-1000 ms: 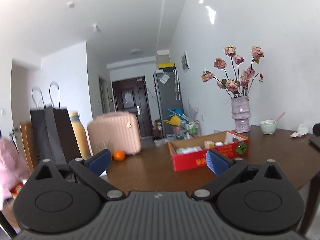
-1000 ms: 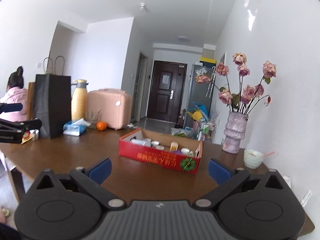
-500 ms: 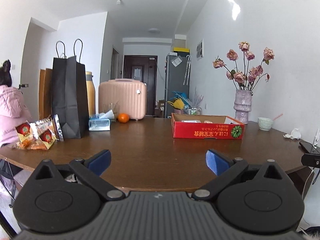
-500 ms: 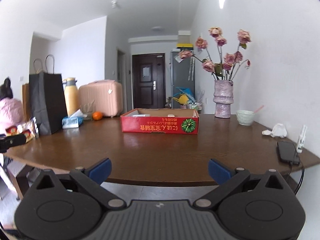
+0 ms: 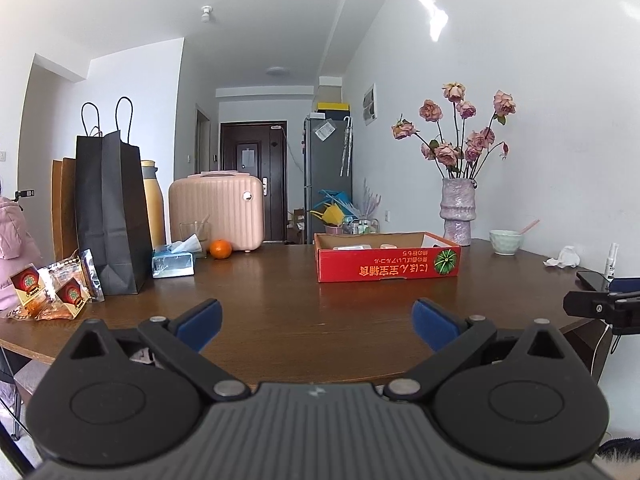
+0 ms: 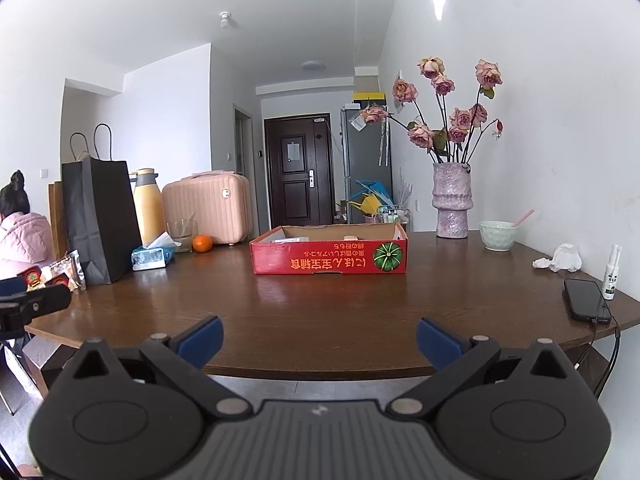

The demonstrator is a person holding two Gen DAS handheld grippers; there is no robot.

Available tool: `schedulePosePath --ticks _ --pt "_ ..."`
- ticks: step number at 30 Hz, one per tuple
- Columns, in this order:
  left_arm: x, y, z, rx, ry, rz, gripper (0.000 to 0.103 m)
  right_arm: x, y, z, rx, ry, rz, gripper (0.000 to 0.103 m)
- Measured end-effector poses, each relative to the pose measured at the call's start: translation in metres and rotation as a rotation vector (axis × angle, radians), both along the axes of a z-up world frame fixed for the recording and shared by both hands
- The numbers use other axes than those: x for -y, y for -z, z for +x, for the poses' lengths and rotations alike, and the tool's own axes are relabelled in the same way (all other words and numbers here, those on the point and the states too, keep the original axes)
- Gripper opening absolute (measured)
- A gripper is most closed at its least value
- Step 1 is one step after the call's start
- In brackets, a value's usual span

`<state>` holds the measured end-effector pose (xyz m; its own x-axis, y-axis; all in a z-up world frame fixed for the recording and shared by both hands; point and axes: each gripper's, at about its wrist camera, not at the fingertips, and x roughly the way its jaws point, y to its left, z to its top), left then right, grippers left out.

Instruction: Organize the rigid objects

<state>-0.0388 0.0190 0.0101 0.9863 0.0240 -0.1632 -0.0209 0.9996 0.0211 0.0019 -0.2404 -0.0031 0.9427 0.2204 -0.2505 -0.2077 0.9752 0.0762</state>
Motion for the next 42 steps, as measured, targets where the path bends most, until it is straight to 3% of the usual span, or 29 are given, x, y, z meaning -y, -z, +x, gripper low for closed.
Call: schedulePosePath --ticks 42 --pt "-0.001 0.0 -0.0014 0.001 0.006 0.019 0.103 0.0028 0.0034 0.0037 -0.02 0.014 0.032 0.103"
